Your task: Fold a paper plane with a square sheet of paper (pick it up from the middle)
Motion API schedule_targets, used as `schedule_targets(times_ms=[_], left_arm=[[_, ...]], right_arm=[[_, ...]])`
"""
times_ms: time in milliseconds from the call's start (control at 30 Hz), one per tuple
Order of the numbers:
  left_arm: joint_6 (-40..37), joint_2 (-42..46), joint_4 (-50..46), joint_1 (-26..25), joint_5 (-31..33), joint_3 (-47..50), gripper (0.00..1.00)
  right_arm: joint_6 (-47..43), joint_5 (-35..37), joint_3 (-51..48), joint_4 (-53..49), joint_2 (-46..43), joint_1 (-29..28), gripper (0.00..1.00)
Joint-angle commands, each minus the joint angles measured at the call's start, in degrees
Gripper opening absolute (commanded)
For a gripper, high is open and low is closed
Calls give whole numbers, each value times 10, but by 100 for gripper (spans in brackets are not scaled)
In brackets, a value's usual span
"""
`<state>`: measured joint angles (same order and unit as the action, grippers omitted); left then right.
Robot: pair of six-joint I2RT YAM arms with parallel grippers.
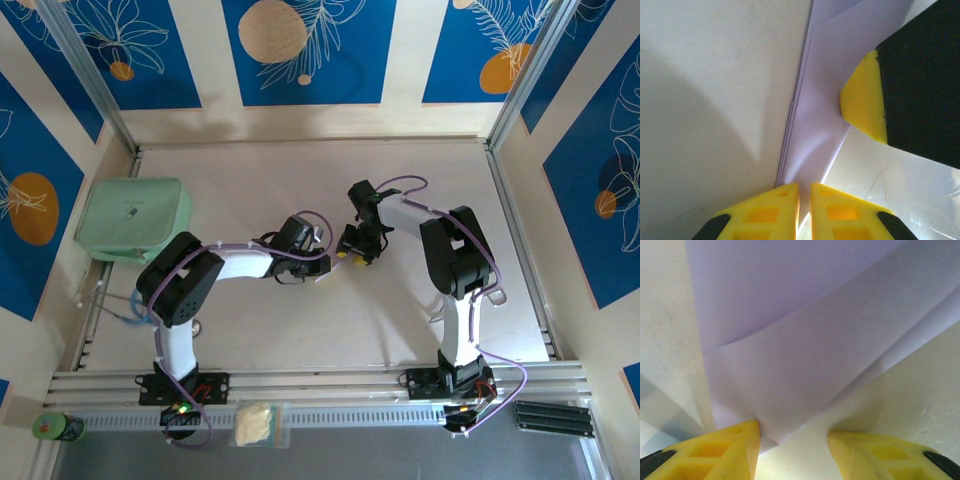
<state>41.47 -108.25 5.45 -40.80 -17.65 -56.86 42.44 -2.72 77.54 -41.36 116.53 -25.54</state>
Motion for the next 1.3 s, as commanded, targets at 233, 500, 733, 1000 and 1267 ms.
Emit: schedule_targets(times_ms=[233,500,733,1000,1267], left_arm=[[-4,13,-2,-4,-22,-11,17],[23,40,31,-15,-27,17,19],[24,20,23,-19,-33,6,19],[11,3,-6,-18,-9,0,18],[11,-2,-6,-17,14,3,17]], right_arm=[[11,107,-45,7,123,-15,44],[17,108,-39,1,131,-16,44],[17,110,-32,-6,139,-15,44],[16,114,-30,-11,143,-15,44],[14,115,-30,-11,145,-15,44]])
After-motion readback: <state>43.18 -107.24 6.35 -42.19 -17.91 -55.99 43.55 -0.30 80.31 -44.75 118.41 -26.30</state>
